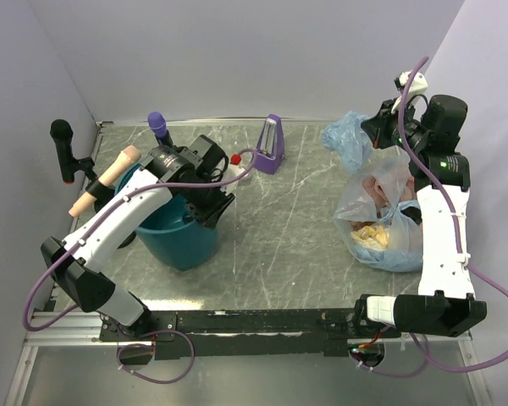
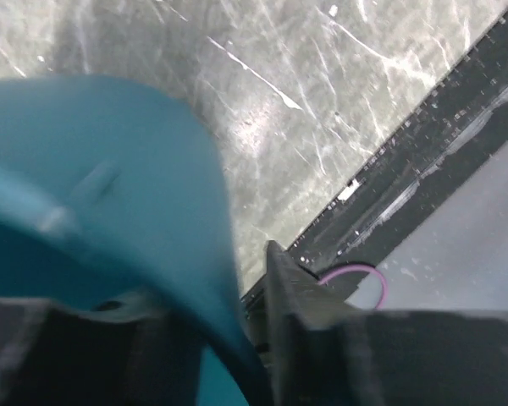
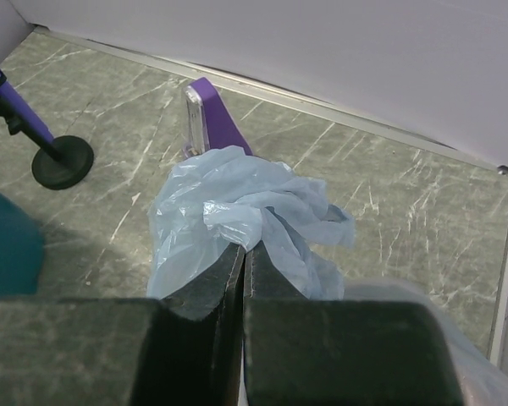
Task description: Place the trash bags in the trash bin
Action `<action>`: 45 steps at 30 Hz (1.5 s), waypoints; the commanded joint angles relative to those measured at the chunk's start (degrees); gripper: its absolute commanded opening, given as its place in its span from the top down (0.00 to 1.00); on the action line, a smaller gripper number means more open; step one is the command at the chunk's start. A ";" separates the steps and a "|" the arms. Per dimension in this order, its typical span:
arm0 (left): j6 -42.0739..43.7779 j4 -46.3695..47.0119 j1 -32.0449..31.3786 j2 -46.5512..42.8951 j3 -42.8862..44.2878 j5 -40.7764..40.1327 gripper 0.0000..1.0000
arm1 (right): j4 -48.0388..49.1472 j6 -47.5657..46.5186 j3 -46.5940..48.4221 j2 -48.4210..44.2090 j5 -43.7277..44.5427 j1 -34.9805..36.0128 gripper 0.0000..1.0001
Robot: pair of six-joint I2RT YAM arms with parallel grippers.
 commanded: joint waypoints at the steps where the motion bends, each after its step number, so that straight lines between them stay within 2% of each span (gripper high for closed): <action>1: 3.39 -1.67 -0.24 0.51 4.77 3.83 0.68 | 1.49 -1.27 2.11 -1.03 1.13 0.30 1.00; 4: 8.65 -1.58 -1.38 1.48 7.50 8.69 0.70 | 0.87 -2.16 2.47 -1.12 1.66 0.39 1.00; 5: 11.45 -1.58 -1.99 2.00 8.03 8.70 0.74 | 0.87 -2.16 2.47 -1.30 1.84 0.30 1.00; 8: 19.81 -1.15 -2.70 4.46 10.48 9.23 0.95 | 1.05 -1.72 2.29 -1.30 2.01 0.30 1.00; 9: 21.22 -0.36 -2.70 5.34 11.54 8.62 0.99 | 1.13 -1.54 2.38 -1.30 1.93 0.22 1.00; 13: 22.65 6.83 -2.62 9.39 16.46 2.04 0.99 | 0.96 -1.63 3.78 -0.86 2.45 0.30 1.00; 17: 23.17 19.75 -2.62 9.74 15.24 -6.49 0.99 | 0.87 -1.98 4.58 -0.86 3.16 0.22 1.00; 21: 24.22 28.19 -2.62 8.60 11.99 -9.05 0.99 | 0.87 -1.81 4.32 -1.21 3.33 0.30 1.00; 27: 26.34 35.32 -2.35 8.60 8.39 -9.85 0.99 | 1.13 -0.75 3.53 -1.74 3.86 0.30 1.00; 32: 24.14 37.08 -1.47 9.92 9.44 -8.70 0.99 | 1.22 -0.66 3.00 -2.61 4.48 0.22 1.00; 39: 24.58 40.43 -0.51 9.57 6.28 -7.83 0.99 | 0.52 -0.84 2.56 -3.67 4.22 0.22 1.00; 45: 22.12 37.44 -0.51 10.89 8.12 -4.67 0.98 | -0.27 -1.01 2.56 -4.37 3.60 0.22 1.00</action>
